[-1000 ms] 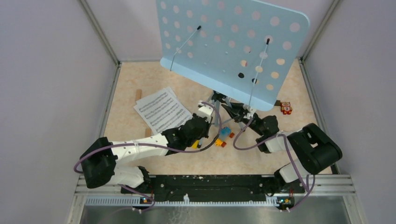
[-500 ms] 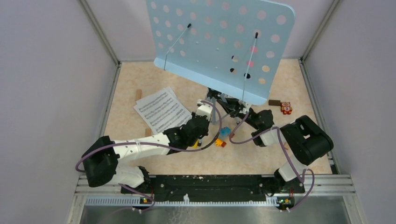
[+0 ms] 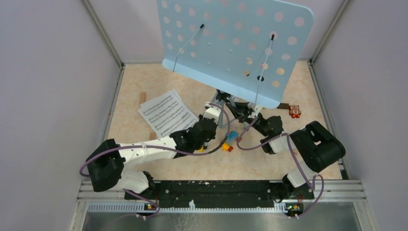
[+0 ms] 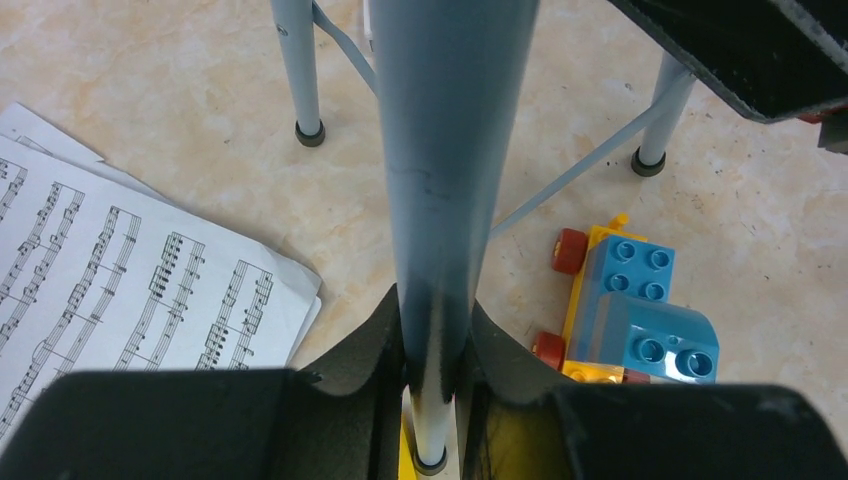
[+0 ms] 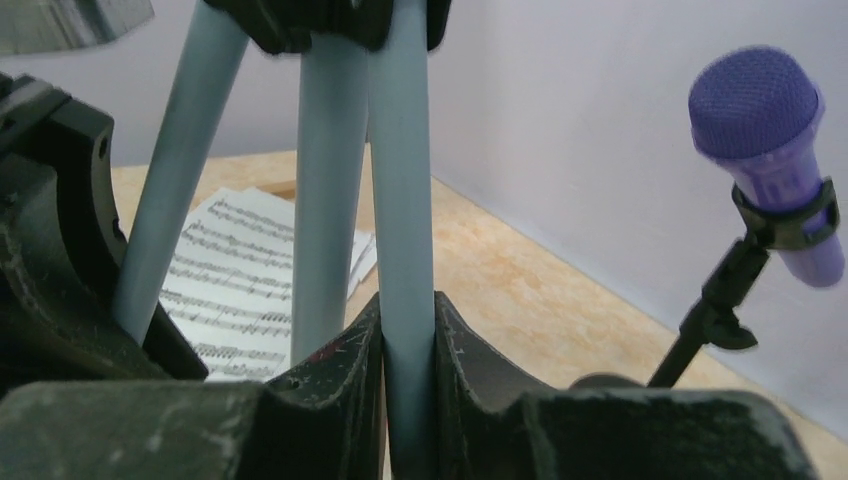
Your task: Pack up the instrument practice props
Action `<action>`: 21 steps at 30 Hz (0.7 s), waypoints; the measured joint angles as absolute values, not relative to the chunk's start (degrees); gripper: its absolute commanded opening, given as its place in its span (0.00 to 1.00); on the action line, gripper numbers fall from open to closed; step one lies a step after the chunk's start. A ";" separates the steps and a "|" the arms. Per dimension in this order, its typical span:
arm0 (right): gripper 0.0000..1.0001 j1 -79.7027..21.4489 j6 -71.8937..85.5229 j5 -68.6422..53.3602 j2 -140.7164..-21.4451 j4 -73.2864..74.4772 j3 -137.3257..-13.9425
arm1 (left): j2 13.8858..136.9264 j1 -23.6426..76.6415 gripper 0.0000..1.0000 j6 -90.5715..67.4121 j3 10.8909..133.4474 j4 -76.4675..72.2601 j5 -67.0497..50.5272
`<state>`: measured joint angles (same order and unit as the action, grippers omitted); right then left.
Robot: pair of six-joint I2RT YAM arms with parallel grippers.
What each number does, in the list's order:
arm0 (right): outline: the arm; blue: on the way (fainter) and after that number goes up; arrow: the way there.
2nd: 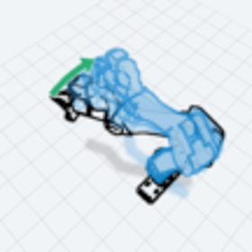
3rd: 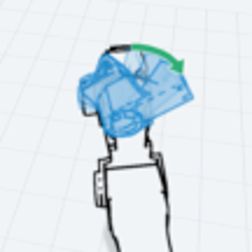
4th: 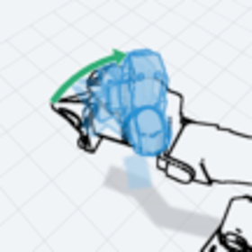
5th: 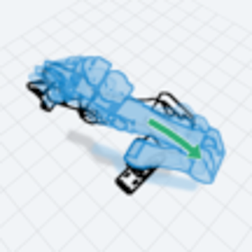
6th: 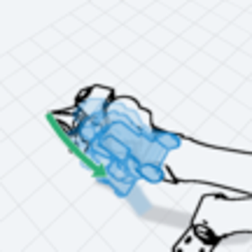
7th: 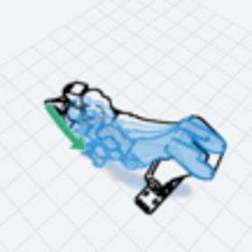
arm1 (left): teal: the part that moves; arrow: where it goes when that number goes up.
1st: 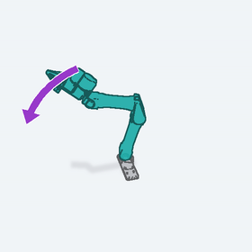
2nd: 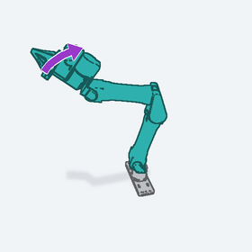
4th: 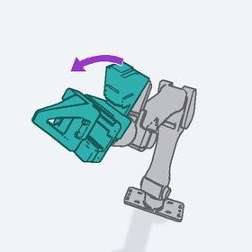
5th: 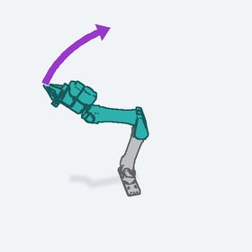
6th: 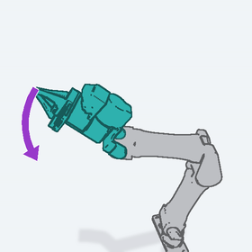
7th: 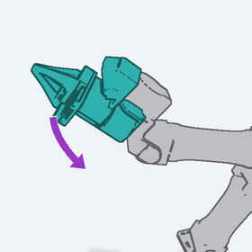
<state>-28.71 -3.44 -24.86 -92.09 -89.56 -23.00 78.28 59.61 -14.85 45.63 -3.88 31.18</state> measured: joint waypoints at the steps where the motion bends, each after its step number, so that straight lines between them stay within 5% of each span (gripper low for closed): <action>1: 0.23 -28.71 -3.33 -24.27 -91.42 -89.54 -22.17 | 78.28 59.61 0.25 -14.85 45.60 -3.92 30.83; 9: 0.47 -27.94 -2.90 -21.45 -88.42 -84.29 -15.59 | 77.73 59.33 0.46 -17.45 44.01 -3.25 30.94; 21: 0.57 -27.94 -2.74 -19.51 -69.01 -68.75 -15.31 | 75.26 59.27 0.69 -19.53 42.83 -1.69 30.87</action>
<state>-27.94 -2.74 -19.51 -69.01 -68.75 -15.31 75.26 59.27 -19.53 42.83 -1.69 30.87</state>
